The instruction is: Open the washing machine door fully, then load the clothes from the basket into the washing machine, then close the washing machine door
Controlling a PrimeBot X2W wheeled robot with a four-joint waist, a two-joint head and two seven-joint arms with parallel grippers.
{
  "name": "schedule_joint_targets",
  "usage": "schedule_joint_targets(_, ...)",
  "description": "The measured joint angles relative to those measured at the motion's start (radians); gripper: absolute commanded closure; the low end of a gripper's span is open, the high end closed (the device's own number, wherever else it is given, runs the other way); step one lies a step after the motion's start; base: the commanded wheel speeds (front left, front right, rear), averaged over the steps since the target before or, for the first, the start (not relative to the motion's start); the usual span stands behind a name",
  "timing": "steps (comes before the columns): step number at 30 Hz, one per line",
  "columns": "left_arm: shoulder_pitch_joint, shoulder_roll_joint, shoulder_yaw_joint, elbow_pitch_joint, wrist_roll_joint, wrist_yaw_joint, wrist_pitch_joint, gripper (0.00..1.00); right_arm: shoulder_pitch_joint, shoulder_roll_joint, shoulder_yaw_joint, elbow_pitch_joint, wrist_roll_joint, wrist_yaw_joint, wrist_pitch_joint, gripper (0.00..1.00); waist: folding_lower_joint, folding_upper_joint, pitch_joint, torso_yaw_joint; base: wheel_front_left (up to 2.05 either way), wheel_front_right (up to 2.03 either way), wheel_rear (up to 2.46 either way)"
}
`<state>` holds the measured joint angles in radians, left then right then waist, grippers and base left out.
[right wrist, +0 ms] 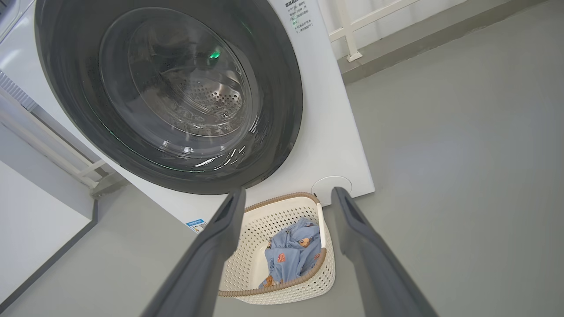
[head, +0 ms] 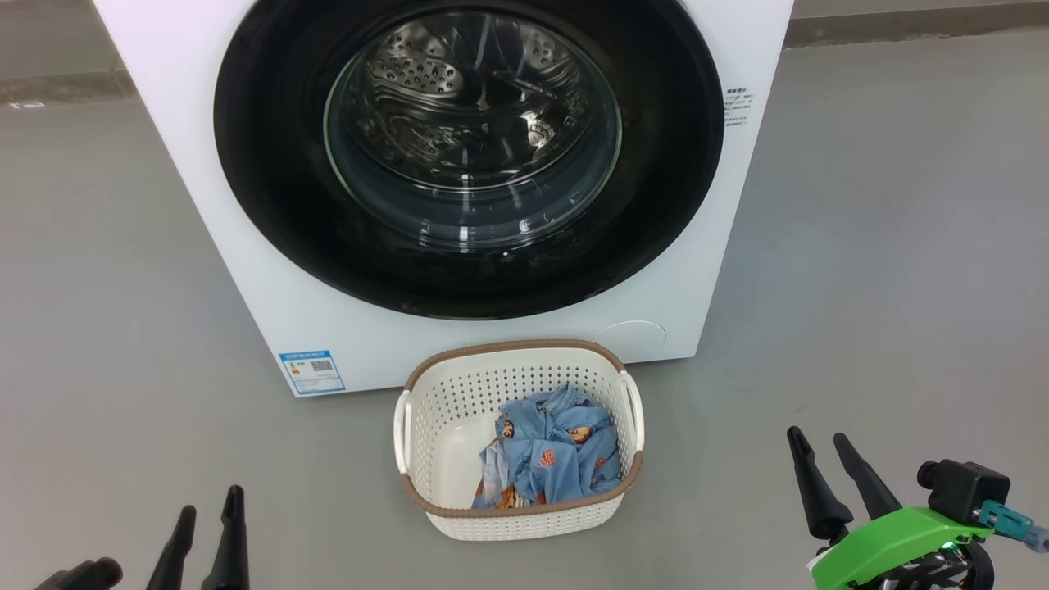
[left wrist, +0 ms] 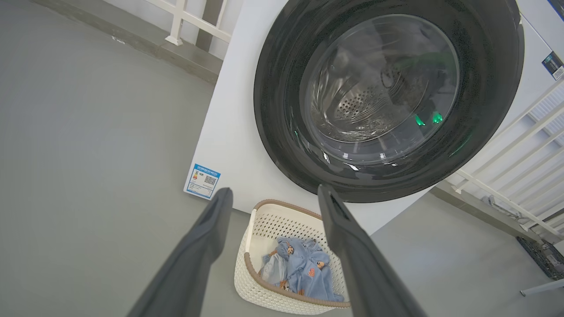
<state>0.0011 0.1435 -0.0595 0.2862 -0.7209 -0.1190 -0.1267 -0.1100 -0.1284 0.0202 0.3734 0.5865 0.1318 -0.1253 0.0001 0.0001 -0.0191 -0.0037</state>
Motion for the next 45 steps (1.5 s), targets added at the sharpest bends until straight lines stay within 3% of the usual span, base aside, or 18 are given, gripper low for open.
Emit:
schedule_joint_targets(34, 0.016, 0.031, 0.001, 0.012, 0.393, 0.000, -0.096, 0.00, -0.035, -0.041, 0.032, 0.022, -0.407, 0.000, -0.083, 0.00, 0.0000, 0.0000, -0.021, 0.002, 0.00, 0.00, 0.00)
schedule_joint_targets(45, 0.016, 0.035, 0.022, 0.013, 0.508, 0.000, -0.123, 0.00, -0.035, -0.021, -0.031, 0.023, -0.563, 0.000, -0.114, 0.00, 0.0000, 0.0000, -0.018, 0.003, 0.00, 0.00, 0.00)
